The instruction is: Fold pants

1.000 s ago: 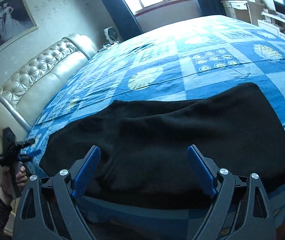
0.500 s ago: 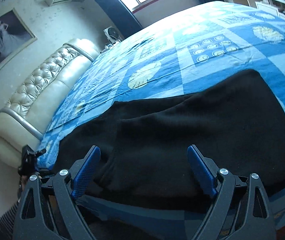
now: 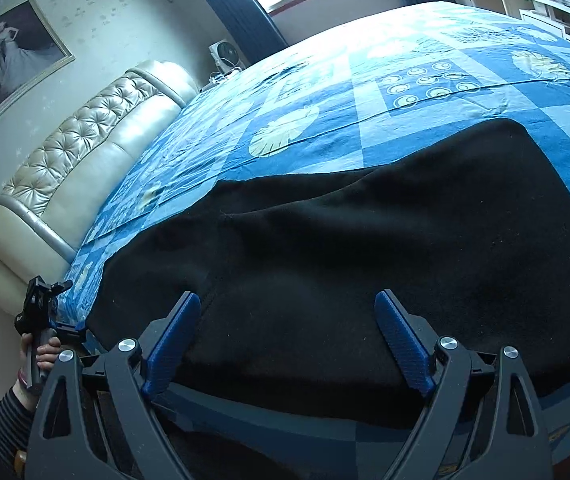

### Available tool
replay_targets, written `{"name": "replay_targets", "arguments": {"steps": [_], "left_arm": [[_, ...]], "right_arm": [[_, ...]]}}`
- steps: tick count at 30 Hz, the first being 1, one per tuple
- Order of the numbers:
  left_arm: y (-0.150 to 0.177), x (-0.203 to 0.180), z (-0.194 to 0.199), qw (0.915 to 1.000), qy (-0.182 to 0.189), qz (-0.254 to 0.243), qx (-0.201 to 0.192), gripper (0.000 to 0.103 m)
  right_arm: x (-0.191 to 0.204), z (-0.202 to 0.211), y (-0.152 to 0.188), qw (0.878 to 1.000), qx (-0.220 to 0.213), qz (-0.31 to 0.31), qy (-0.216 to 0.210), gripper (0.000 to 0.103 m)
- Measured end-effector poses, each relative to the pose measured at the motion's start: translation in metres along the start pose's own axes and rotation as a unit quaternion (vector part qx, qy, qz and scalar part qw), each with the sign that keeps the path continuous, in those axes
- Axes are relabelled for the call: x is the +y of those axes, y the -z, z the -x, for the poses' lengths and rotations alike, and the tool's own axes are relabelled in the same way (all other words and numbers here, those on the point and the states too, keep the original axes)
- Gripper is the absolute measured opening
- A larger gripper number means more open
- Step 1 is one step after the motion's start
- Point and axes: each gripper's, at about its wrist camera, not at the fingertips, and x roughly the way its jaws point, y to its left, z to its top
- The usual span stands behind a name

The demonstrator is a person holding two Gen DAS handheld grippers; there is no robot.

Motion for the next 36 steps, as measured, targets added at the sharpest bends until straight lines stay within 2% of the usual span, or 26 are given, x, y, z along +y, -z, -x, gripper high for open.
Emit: {"name": "replay_targets", "arguments": {"steps": [2, 6, 8, 10, 11, 12, 13, 16, 21, 28, 32, 36], "left_arm": [[-0.002, 0.001, -0.001, 1.0, -0.001, 0.0, -0.001, 0.1], [0.001, 0.009, -0.009, 0.9982, 0.044, 0.04, 0.007, 0.1], [0.004, 0.006, -0.017, 0.9968, 0.062, 0.047, 0.016, 0.093], [0.005, -0.001, -0.023, 0.9984, 0.037, 0.034, 0.025, 0.062], [0.007, -0.004, -0.027, 0.9989, 0.024, 0.028, 0.029, 0.053], [0.007, -0.007, -0.03, 0.9992, 0.01, 0.022, 0.033, 0.034], [0.007, -0.009, -0.032, 0.9991, -0.007, 0.018, 0.038, 0.021], [0.008, -0.012, -0.03, 0.9992, -0.007, 0.016, 0.037, 0.017], [0.011, -0.036, -0.021, 0.9996, -0.013, -0.014, 0.02, 0.015], [0.017, -0.105, -0.012, 0.9958, -0.004, -0.091, 0.0, 0.013], [0.029, -0.16, -0.011, 0.9886, -0.008, -0.15, -0.001, 0.013], [0.049, -0.217, -0.023, 0.9756, -0.019, -0.219, 0.003, 0.013]], "right_arm": [[0.001, 0.0, 0.001, 1.0, -0.001, 0.004, 0.003, 0.088], [0.003, 0.001, 0.003, 1.0, -0.004, 0.012, 0.008, 0.089], [0.004, 0.001, 0.004, 1.0, -0.006, 0.015, 0.009, 0.089], [0.004, 0.0, 0.005, 1.0, -0.007, 0.017, 0.009, 0.09], [0.004, 0.0, 0.005, 1.0, -0.007, 0.017, 0.009, 0.09], [0.004, 0.0, 0.005, 1.0, -0.008, 0.017, 0.009, 0.09], [0.004, 0.0, 0.005, 1.0, -0.01, 0.017, 0.009, 0.09], [0.005, -0.006, 0.004, 1.0, -0.006, 0.023, 0.017, 0.094], [0.001, -0.003, 0.006, 0.999, -0.048, -0.004, 0.016, 0.095], [-0.001, -0.003, 0.003, 0.998, -0.052, -0.012, 0.014, 0.096], [-0.001, -0.003, 0.002, 0.998, -0.052, -0.013, 0.013, 0.096], [-0.001, -0.002, 0.002, 0.998, -0.053, -0.017, 0.008, 0.097]]}}
